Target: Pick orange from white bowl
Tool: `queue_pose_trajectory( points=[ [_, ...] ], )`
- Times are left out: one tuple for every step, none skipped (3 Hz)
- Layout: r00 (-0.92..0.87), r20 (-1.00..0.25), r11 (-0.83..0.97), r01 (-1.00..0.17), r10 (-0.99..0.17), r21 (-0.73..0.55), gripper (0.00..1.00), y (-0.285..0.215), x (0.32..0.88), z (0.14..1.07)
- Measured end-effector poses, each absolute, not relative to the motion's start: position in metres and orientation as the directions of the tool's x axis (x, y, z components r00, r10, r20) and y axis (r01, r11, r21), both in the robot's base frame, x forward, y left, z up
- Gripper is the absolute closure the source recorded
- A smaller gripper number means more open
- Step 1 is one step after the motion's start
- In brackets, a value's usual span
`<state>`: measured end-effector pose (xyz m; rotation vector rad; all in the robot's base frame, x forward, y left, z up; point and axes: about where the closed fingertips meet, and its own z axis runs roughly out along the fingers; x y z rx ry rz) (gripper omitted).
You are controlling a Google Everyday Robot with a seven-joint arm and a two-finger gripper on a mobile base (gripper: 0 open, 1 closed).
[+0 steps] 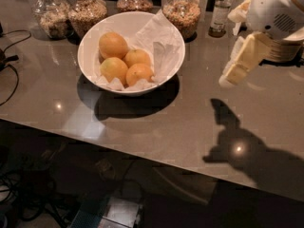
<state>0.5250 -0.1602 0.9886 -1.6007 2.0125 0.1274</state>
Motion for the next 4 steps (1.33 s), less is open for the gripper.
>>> queue_pose_trajectory(
  points=[
    [-0.114,-0.525,0.271,-0.934,-0.843,-0.232,0.0,-0.132,0.551,0.998],
    [-0.087,-0.548,0.236,-0.949,-0.832,-0.209,0.0,-0.094,0.572,1.009],
    [-0.124,-0.569,0.258,-0.953,-0.813,-0.16,0.0,-0.025,0.614,1.017],
    [-0.124,-0.57,0.258,-0.953,-0.812,-0.16,0.0,-0.025,0.615,1.016]
  ],
)
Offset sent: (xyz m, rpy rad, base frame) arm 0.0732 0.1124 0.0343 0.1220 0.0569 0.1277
